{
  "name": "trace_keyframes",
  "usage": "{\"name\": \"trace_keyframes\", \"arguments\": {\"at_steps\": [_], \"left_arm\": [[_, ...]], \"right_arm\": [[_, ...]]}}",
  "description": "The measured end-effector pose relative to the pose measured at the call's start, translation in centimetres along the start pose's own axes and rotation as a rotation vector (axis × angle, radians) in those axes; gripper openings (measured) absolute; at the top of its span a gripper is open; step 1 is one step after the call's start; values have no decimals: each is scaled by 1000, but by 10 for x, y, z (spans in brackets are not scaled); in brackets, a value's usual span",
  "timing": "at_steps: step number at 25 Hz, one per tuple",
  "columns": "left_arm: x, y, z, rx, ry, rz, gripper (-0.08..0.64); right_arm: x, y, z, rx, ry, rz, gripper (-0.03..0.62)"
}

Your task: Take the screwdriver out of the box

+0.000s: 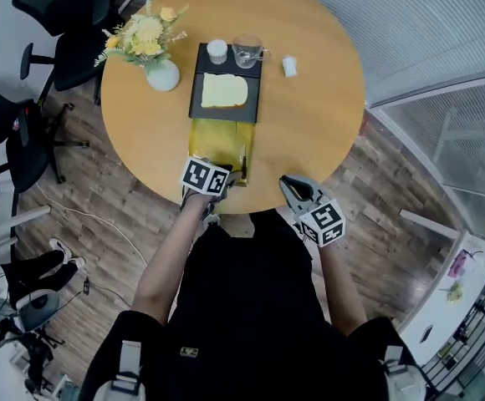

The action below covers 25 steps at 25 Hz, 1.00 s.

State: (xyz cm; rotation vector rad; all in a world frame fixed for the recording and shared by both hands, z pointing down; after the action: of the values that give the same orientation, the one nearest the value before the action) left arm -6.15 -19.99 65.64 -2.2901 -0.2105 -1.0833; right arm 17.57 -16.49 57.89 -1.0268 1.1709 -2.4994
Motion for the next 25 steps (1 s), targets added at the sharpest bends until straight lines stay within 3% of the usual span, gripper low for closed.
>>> {"name": "trace_keyframes", "arguments": {"at_steps": [3, 7, 12, 21, 25], "left_arm": [[22, -3, -8, -14, -30, -71, 172], [34, 7, -20, 6, 7, -134, 169], [48, 10, -27, -4, -14, -208, 202], [49, 8, -31, -54, -49, -202, 202], [47, 10, -32, -87, -50, -159, 140]], "right_arm": [[-6, -6, 7, 6, -12, -23, 11], [-11, -9, 16, 13, -27, -28, 11], [-12, -10, 22, 17, -38, -30, 11], [-5, -9, 26, 25, -24, -28, 11], [-4, -9, 26, 29, -9, -27, 11]]}}
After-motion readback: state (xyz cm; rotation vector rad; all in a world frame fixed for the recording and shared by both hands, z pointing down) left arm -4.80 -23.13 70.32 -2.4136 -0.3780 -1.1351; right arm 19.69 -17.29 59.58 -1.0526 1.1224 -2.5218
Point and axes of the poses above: the fingertips, and each gripper's own axes: x forward along the fingers, z to its right, y out of its top, the point moved 9 cm from there along -x, backward along the fingers, and after that the axes turned 14 degrees about x, right-handed, at the moved point
